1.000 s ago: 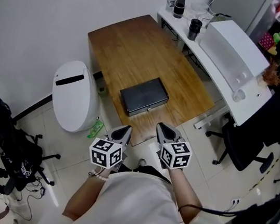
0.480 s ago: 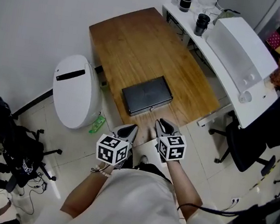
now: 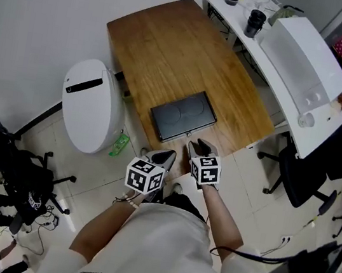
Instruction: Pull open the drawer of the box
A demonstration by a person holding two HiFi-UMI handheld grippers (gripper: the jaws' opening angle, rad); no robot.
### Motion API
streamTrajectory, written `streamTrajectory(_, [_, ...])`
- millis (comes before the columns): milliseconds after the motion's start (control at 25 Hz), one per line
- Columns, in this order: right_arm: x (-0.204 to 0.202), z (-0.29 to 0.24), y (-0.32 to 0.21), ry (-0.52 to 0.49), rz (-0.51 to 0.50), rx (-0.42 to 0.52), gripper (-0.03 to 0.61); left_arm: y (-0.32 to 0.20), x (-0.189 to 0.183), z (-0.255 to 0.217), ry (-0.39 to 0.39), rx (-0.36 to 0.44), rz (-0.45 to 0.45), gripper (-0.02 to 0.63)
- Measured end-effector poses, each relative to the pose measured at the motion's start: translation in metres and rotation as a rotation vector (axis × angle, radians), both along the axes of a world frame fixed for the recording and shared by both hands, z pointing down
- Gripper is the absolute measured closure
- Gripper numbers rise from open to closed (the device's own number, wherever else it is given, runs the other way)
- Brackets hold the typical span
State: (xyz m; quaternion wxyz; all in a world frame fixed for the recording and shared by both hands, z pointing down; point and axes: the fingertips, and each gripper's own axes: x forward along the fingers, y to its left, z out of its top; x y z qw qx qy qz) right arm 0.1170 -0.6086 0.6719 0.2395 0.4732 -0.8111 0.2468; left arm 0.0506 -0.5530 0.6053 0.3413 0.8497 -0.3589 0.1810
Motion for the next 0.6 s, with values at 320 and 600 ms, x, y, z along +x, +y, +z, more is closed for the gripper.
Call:
streamTrajectory(320, [-0.006, 0.037, -0.015, 0.052, 0.004, -0.046, 0.485, -0.004, 0.005, 0.026, -0.050, -0.039, 0.018, 0.614])
streamTrajectory(600, [-0.010, 0.054, -0.024, 0.051, 0.015, -0.075, 0.485, -0.015, 0.001, 0.034, -0.083, -0.056, 0.010, 0.614])
